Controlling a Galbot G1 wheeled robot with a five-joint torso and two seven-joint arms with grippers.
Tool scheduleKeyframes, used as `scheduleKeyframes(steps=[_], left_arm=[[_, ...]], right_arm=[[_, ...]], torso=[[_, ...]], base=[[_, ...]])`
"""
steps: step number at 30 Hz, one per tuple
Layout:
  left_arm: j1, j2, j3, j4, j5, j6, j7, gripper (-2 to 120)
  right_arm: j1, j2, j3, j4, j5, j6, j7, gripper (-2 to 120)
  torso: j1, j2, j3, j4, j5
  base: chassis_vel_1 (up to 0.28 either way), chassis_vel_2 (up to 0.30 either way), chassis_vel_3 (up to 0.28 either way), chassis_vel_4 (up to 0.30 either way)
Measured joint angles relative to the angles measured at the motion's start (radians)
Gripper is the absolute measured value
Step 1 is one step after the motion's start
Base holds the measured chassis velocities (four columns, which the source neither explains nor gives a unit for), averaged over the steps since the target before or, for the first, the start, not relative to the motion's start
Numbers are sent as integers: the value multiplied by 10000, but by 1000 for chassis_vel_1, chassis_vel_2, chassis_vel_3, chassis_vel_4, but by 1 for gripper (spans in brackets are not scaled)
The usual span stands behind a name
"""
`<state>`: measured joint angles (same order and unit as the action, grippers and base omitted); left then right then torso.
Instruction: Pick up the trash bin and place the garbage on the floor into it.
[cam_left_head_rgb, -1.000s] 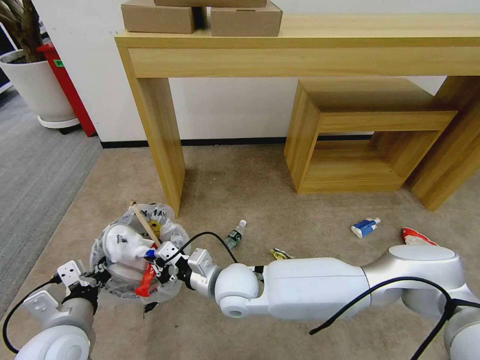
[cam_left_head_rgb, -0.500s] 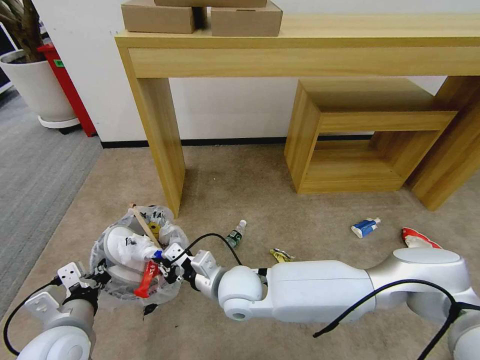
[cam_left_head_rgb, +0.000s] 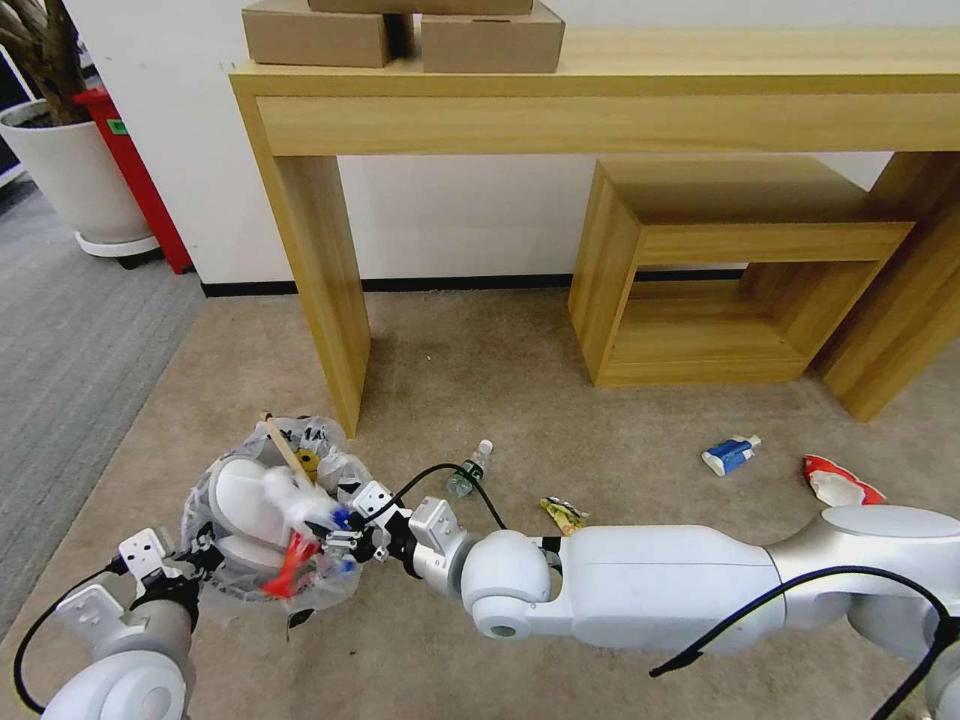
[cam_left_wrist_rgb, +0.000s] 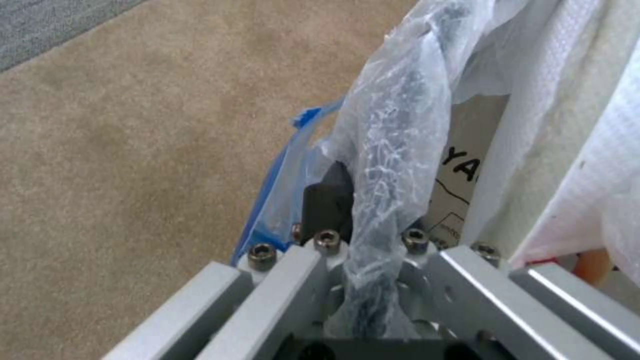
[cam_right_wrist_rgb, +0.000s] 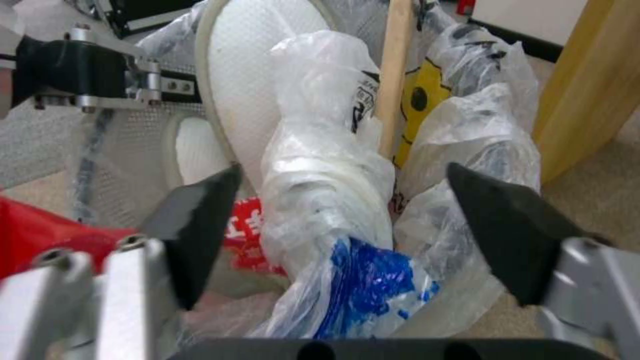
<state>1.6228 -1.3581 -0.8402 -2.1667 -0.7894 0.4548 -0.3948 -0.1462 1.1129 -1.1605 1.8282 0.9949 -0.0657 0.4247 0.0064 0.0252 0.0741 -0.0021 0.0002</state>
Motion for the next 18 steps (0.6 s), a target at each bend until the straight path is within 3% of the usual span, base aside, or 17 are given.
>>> scheduleKeyframes(steps=[3, 9, 14, 18], left_arm=[[-13, -15, -3, 19, 4, 0, -3, 0], [-18, -72, 18, 64, 51, 0, -3, 0], [-13, -74, 3, 93, 75, 0, 1, 0], [5, -20, -54, 94, 76, 0, 6, 0]], right_arm=[[0, -53, -3, 23, -48, 50, -32, 93], [-154, -63, 223, 35, -218, 380, -212, 95], [-467, -72, 930, 107, -475, 920, -574, 98], [-1060, -285, 2287, 133, -868, 1410, -1053, 100]], torso=[[0, 0, 0, -1, -1], [0, 0, 0, 0, -2], [0, 0, 0, 0, -1], [0, 0, 0, 1, -1]], base=[[0, 0, 0, 0], [0, 0, 0, 0], [0, 0, 0, 0], [0, 0, 0, 0]])
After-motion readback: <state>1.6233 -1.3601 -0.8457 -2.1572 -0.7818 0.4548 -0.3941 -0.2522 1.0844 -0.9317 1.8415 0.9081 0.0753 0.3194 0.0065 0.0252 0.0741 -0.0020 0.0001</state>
